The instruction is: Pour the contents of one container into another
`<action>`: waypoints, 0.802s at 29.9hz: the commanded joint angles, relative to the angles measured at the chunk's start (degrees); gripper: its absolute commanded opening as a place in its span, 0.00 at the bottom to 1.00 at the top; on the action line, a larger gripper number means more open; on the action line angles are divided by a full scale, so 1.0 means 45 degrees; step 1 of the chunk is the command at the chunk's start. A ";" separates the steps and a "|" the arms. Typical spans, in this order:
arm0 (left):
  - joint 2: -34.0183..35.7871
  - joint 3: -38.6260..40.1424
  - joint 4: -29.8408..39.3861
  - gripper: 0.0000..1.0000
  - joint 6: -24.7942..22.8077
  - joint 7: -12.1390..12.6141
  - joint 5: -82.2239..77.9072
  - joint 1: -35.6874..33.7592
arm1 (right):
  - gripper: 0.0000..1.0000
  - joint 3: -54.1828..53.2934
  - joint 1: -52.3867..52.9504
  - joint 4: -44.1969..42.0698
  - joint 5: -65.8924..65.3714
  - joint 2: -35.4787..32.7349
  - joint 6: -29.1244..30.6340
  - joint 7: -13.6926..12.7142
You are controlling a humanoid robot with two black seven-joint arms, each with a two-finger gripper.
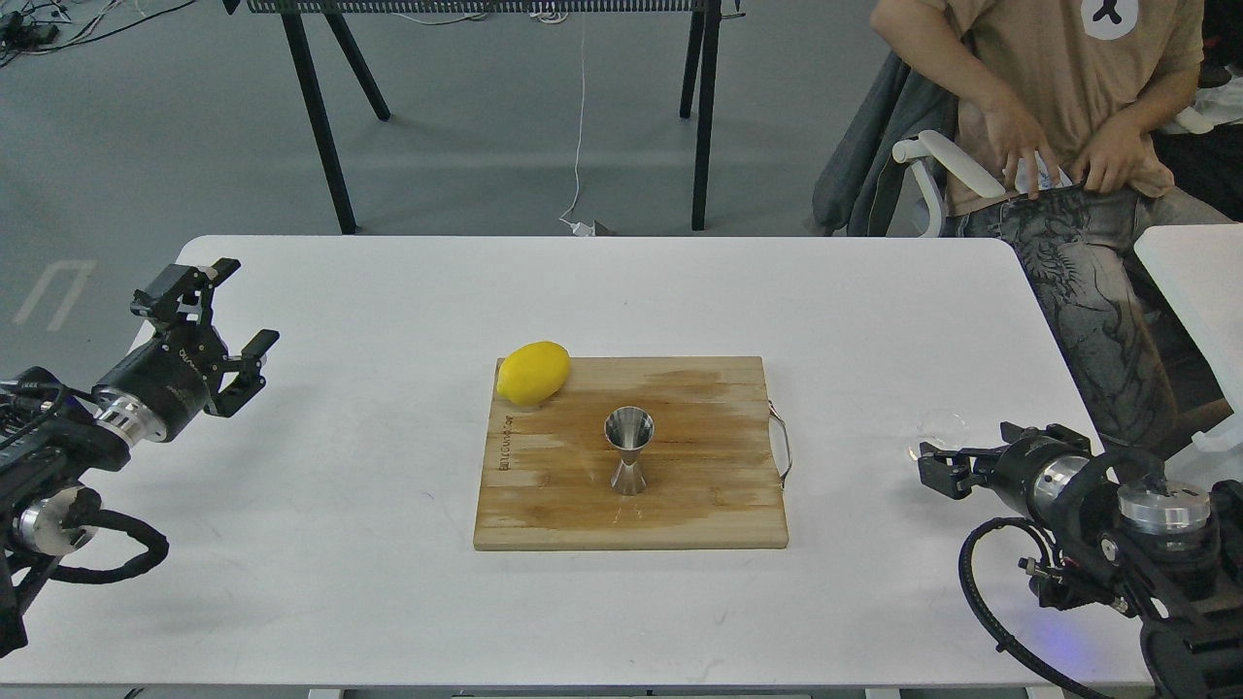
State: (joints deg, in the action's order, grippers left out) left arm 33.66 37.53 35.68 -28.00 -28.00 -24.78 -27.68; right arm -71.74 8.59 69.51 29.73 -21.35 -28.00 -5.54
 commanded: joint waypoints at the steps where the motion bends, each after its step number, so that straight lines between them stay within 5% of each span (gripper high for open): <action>1: 0.0000 0.0001 0.0000 0.99 0.0000 0.0001 0.0000 -0.0001 | 0.99 0.0004 0.0025 -0.0212 -0.0043 0.0076 0.0001 0.0000; 24: -0.0176 0.0020 -0.0468 0.99 0.0000 0.0001 0.0019 -0.0060 | 0.91 0.0473 0.0826 -0.1111 -0.0317 0.0701 0.0001 0.0020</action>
State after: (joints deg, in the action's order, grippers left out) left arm 32.87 37.62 33.66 -28.00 -28.00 -24.69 -27.95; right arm -69.65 12.30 64.42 28.40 -18.23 -28.00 -5.46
